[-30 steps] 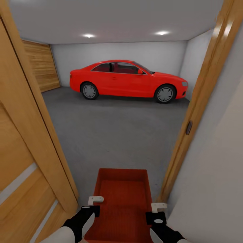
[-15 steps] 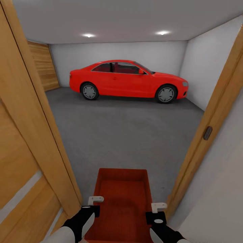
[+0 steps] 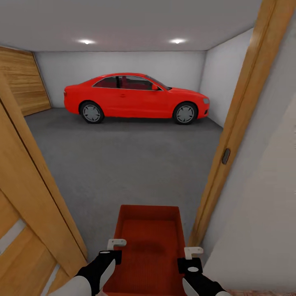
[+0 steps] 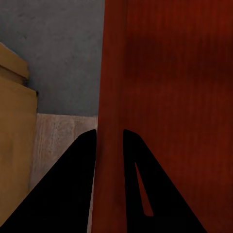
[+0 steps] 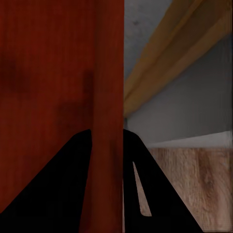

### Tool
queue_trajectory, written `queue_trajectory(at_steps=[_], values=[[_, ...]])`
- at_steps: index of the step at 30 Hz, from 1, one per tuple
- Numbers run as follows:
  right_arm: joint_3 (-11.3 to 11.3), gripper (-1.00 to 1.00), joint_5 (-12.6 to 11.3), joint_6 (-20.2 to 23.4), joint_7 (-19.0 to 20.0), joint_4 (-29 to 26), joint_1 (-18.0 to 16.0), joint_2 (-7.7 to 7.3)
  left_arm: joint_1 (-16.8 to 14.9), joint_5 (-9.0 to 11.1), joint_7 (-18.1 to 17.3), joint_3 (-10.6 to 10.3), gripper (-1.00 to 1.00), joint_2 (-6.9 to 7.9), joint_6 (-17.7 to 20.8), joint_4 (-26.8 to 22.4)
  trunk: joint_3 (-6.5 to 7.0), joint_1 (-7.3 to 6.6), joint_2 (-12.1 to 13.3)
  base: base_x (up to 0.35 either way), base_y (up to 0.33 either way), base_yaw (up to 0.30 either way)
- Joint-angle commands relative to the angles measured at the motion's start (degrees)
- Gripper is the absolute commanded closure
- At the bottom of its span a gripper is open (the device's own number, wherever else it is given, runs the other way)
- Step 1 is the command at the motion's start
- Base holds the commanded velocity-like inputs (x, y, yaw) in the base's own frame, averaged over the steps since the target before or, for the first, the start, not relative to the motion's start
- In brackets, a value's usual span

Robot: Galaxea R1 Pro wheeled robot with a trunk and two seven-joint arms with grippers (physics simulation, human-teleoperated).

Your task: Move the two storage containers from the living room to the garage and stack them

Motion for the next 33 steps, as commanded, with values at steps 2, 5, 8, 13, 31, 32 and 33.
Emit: queue_trajectory(at_steps=[2, 5, 8, 13, 31, 32, 33], values=[[0.1, 1.0, -1.2, 0.0, -0.6, 0.7, -0.1, -0.05, 0.0, -1.1, 0.8, -0.6, 1.0, 0.07, 0.6, -0.3, -0.05, -0.01, 0.0, 0.015, 0.062, -0.061], [0.1, 1.0, -1.2, 0.0, -0.6, 0.7, -0.1, -0.05, 0.0, -1.1, 0.8, -0.6, 1.0, 0.06, 0.6, -0.3, -0.05, -0.01, 0.0, 0.073, 0.226, -0.013], [0.1, 1.0, -1.2, 0.0, -0.6, 0.7, -0.1, -0.07, 0.0, -1.1, 0.8, -0.6, 1.0, 0.06, 0.7, -0.3, -0.05, -0.01, 0.0, 0.098, 0.28, -0.002], [0.1, 1.0, -1.2, 0.0, -0.6, 0.7, -0.1, -0.12, 0.0, -1.1, 0.8, -0.6, 1.0, 0.06, 0.7, -0.3, -0.05, -0.01, 0.0, 0.095, 0.245, 0.0], [0.1, 1.0, -1.2, -0.1, -0.6, 0.7, -0.1, -0.14, 0.0, -1.1, 0.8, -0.6, 1.0, 0.06, 0.5, -0.3, -0.05, -0.01, 0.0, 0.005, 0.013, 0.0], [0.1, 1.0, -1.2, -0.1, -0.6, 0.7, -0.1, -0.14, 0.0, -1.1, 0.8, -0.6, 1.0, 0.06, 0.5, -0.3, -0.05, -0.01, 0.0, 0.0, 0.0, 0.0], [0.1, 1.0, -1.2, -0.1, -0.6, 0.7, -0.1, -0.14, 0.0, -1.1, 0.8, -0.6, 1.0, 0.06, 0.5, -0.3, -0.05, -0.01, 0.0, 0.0, 0.0, 0.0]])
